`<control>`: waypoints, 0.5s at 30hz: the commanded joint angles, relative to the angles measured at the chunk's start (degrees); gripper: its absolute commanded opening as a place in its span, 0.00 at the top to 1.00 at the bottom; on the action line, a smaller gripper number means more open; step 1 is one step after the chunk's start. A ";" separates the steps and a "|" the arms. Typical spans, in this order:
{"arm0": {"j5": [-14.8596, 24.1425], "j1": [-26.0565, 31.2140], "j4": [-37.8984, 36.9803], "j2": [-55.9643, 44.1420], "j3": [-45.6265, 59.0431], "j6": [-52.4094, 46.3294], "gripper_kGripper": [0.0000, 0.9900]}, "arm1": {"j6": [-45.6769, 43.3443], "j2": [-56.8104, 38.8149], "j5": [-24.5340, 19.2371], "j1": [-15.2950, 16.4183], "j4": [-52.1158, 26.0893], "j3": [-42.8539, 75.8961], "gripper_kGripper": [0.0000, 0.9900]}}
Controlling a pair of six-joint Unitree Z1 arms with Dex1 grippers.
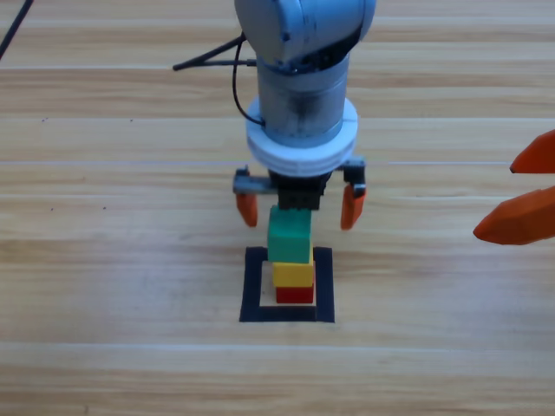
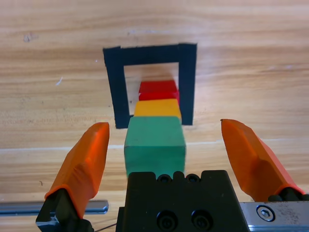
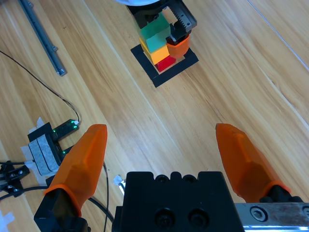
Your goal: Stack the blocks in the rectangular block: red at the bottom, yellow in the middle, green on top
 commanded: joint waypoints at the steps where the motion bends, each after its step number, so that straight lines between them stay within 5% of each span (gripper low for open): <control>1: 5.23 -1.75 0.09 -5.66 -1.86 0.59 0.00 | -0.16 2.09 0.58 2.40 -0.84 0.47 0.01; 10: 22.02 -12.39 -1.41 -23.15 2.98 8.76 0.00 | -0.60 2.71 -0.04 2.40 -0.93 0.56 0.01; 15: 24.39 -19.86 -7.56 -24.73 11.59 15.79 0.00 | -0.95 3.23 -0.57 2.40 -0.84 0.74 0.01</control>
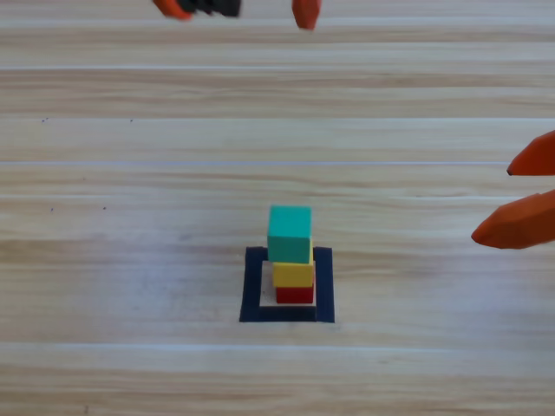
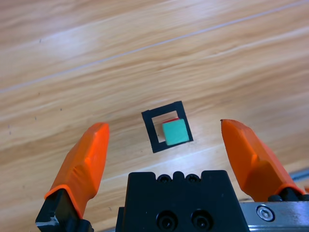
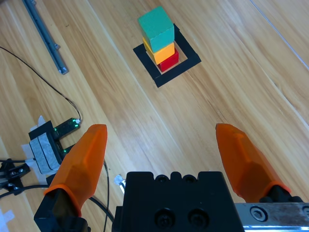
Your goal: Stack the blocks in the rectangular block: red at the bottom, yellow in the middle, green on top
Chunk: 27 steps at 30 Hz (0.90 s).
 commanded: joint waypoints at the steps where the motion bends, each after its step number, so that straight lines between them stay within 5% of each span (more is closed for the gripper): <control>1: 1.52 -11.87 -9.88 -1.86 13.59 7.12 0.00 | -0.61 3.21 -0.92 1.83 -0.84 0.74 0.01; 6: -2.26 -14.42 -36.68 -17.51 47.60 13.88 0.00 | -0.61 3.21 -0.83 1.83 -0.84 0.56 0.01; 10: -2.26 -14.42 -43.89 -25.86 60.87 13.53 0.00 | -0.61 3.47 -0.83 1.83 -0.93 0.65 0.01; 27: -3.49 -14.33 -54.26 -31.48 70.98 14.67 0.00 | -0.61 3.56 -0.65 1.83 -0.93 0.65 0.01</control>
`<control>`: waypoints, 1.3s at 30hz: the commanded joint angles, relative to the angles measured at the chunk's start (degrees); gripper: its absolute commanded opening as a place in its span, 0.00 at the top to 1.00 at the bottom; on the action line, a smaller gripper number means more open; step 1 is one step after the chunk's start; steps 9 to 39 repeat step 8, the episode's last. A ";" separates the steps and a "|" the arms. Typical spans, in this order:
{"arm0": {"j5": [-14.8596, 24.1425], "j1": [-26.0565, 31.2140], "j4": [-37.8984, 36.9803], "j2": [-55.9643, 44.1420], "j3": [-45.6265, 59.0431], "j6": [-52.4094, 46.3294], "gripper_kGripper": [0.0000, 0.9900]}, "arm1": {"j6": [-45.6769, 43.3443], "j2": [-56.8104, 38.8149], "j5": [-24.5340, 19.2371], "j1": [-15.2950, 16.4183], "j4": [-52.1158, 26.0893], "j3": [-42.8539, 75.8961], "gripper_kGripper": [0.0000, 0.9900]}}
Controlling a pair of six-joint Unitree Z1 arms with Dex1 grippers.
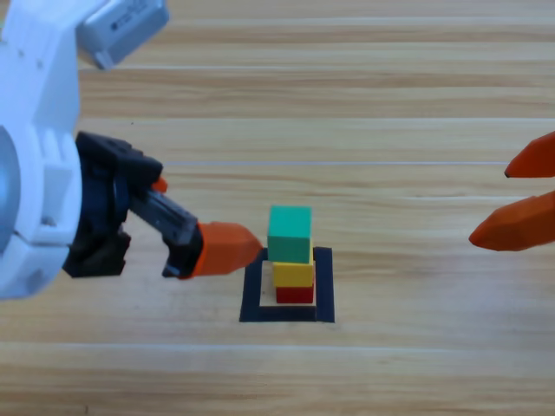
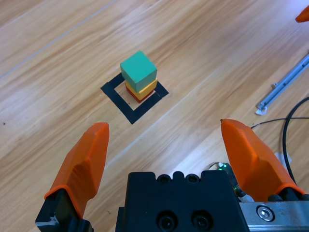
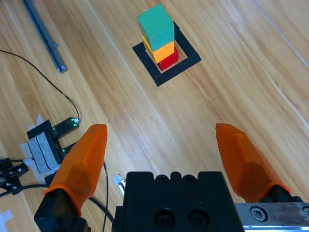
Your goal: Stack the blocks in the rectangular block: red at the bottom, yellow in the middle, green on top
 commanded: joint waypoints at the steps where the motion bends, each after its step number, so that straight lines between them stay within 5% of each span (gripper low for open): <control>1: -0.61 -0.70 -1.77 0.90 2.17 0.07 0.00 | -0.40 3.02 -0.48 1.65 -0.75 0.65 0.01; 39: -0.61 -0.70 -2.56 0.28 2.96 0.34 0.00 | -0.40 3.10 -0.39 1.74 -0.75 0.65 0.01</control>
